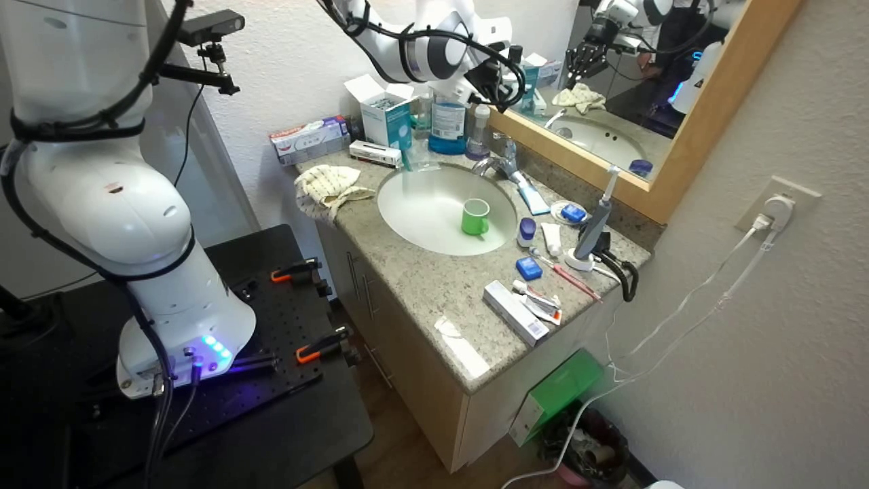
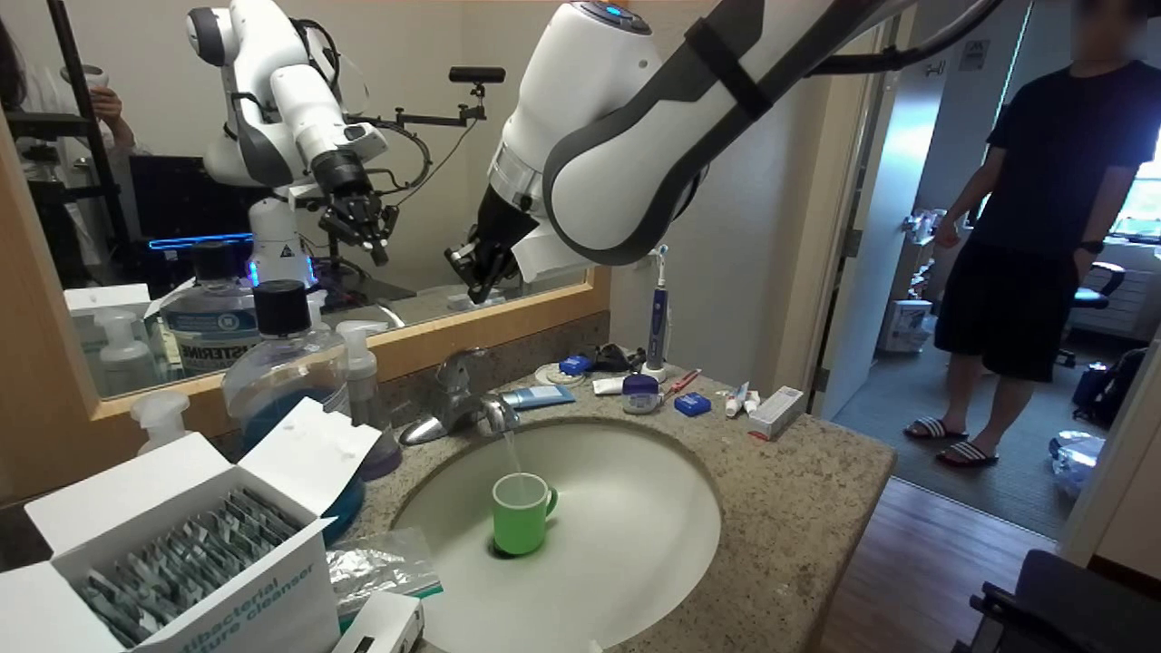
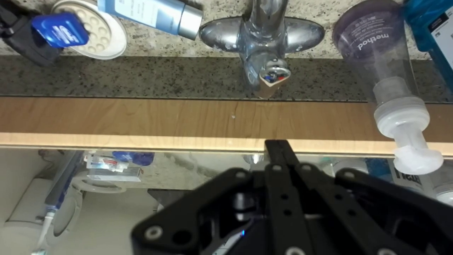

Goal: Put the mug in the sink, put some water in it, and then close the tap

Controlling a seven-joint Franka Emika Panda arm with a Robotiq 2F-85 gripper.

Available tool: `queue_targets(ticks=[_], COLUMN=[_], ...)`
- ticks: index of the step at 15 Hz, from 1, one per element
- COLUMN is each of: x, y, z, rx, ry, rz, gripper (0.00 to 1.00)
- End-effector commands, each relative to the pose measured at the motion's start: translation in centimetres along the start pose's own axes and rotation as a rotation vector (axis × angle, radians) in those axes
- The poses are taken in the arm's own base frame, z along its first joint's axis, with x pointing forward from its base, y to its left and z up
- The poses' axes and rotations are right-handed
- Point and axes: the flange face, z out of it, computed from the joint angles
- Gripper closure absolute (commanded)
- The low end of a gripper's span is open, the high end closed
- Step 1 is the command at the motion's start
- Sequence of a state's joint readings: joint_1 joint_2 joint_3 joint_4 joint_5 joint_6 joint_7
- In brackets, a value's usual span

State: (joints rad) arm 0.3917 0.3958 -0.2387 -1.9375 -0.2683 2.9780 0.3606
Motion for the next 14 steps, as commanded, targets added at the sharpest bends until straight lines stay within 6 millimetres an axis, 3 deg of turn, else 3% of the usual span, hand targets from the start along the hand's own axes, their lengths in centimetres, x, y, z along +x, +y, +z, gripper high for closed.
queue_targets(ticks=[1,14], x=[-0.46,-0.66], y=[0.09,-0.3], z=[-1.27,-1.23], rx=[0.002,-0.001], ry=[0.015,0.011], rz=[0.008,-0.005], gripper=[1.0,1.0])
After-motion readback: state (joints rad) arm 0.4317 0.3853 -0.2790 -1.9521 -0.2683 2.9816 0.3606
